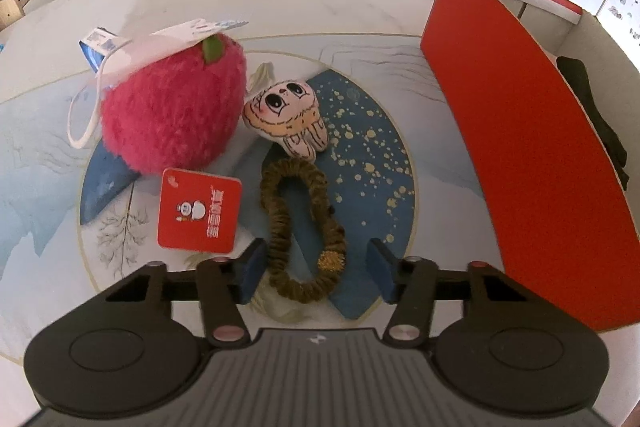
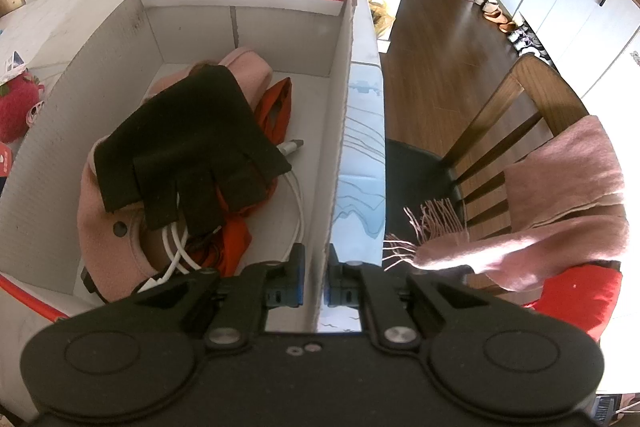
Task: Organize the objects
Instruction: 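Move the left gripper back to the pile above the brown bead bracelet, then grasp the brown bead bracelet with the left gripper and lift it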
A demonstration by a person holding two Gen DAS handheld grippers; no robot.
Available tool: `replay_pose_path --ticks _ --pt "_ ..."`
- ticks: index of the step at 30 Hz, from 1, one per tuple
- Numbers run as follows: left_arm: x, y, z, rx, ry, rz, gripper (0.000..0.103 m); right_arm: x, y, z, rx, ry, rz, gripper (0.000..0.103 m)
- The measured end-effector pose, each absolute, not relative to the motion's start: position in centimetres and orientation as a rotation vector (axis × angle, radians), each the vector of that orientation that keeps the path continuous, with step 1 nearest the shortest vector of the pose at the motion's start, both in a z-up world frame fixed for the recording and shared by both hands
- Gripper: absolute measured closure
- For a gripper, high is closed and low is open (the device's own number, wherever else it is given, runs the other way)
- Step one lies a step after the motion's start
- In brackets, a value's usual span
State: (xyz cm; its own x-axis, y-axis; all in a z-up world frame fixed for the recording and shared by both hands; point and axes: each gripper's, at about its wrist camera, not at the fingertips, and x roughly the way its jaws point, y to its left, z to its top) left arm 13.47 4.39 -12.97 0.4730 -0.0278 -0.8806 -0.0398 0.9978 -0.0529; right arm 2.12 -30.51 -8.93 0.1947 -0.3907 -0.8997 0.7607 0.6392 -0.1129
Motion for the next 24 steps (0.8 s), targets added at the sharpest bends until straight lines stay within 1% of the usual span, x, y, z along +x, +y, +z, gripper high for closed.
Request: replay_pose_path --ticks 1,3,6,14,24 --pt "13.5 4.3 -12.9 -0.06 1.079 0.009 0.066 2.2 -30.5 -8.9 0.401 1.104 -0.837 0.095" --pt "13.5 4.1 -12.9 -0.049 1.08 0.002 0.071 2.2 -30.5 -9.0 0.4 1.104 -0.839 0.096" --pt "13.5 3.9 -12.8 -0.024 1.081 0.007 0.082 2.1 -30.5 -8.9 0.404 1.097 -0.841 0.099" --pt "12.9 4.3 -12.1 -0.076 1.066 -0.011 0.083 1.8 -30.6 -8.8 0.412 1.081 -0.835 0.1" --pt "11.5 4.3 -8.5 -0.165 1.005 -0.076 0.083 1.6 -30.7 -8.8 0.413 1.079 -0.827 0.099"
